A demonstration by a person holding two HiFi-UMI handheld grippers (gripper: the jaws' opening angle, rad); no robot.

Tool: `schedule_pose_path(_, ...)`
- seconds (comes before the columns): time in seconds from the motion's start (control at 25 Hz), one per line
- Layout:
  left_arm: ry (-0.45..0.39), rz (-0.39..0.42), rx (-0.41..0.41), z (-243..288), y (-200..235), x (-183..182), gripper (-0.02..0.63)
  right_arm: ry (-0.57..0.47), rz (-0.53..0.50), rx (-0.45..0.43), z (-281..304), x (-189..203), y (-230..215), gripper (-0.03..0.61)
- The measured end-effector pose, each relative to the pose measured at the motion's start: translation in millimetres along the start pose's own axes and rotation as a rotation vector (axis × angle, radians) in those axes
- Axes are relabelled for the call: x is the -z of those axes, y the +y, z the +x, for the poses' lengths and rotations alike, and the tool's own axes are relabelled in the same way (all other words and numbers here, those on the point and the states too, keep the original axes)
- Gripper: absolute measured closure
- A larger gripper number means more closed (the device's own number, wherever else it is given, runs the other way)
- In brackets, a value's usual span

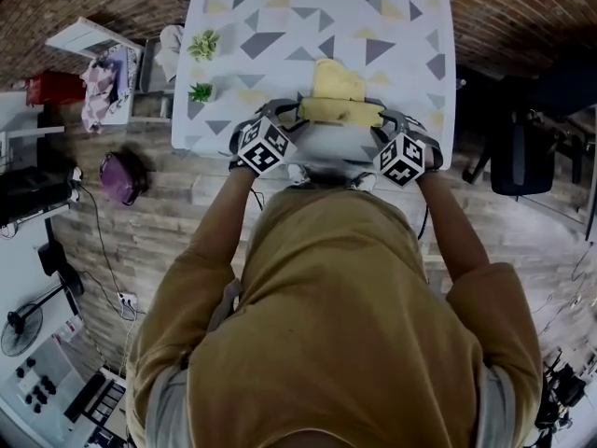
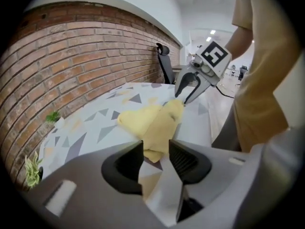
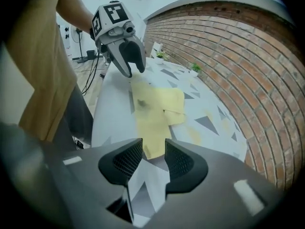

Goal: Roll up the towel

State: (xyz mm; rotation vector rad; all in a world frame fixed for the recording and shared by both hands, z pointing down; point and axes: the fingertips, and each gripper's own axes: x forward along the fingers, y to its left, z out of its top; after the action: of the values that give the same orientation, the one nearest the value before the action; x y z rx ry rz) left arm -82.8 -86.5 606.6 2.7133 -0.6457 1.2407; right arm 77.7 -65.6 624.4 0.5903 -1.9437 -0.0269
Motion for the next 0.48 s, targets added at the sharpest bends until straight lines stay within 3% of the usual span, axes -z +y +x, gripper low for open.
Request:
schedule_pose_path(0.28, 0.064, 0.170, 0.071, 20.5, -22.1, 0.9, 0.396, 0.049, -0.068, -0.036, 8.2, 6.2, 8.8, 0.451)
schedule_pose_path(0.48, 0.114, 0.197, 0.061, 26.6, -17.9, 12.5, 0.407, 0.079, -0.093, -0.049, 12.4, 12.3, 9.4, 0.451)
